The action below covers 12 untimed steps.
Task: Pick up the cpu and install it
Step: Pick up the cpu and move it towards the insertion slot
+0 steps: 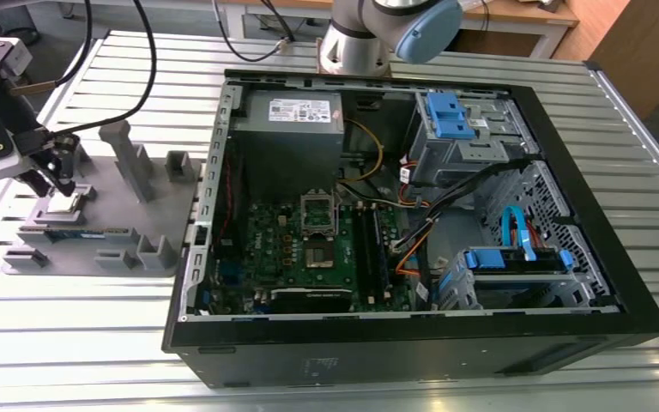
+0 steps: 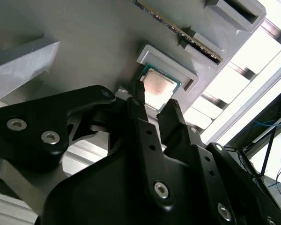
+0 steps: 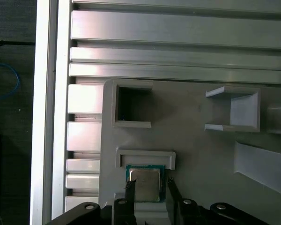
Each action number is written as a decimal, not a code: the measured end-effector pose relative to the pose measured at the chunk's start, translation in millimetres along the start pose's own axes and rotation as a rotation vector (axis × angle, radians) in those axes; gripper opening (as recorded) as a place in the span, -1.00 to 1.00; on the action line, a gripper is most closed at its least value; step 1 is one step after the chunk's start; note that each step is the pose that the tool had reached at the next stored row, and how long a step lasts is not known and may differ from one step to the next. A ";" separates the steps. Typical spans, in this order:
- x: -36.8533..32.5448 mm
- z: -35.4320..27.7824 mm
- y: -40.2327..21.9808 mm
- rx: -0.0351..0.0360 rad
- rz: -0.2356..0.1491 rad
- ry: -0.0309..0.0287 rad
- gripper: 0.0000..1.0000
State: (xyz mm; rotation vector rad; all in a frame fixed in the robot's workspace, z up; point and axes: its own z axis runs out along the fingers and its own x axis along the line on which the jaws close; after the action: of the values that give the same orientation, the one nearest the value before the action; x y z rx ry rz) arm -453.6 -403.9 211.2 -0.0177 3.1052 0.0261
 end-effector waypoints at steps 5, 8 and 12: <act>0.0 0.0 0.0 0.0000 0.000 0.0000 0.18; 0.1 2.3 0.0 -0.0002 0.000 -0.0003 0.18; 0.3 9.3 -0.1 0.0000 0.000 0.0001 0.18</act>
State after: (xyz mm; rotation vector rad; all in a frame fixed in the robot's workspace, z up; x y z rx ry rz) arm -453.6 -403.9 201.9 -0.0178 3.1053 0.0261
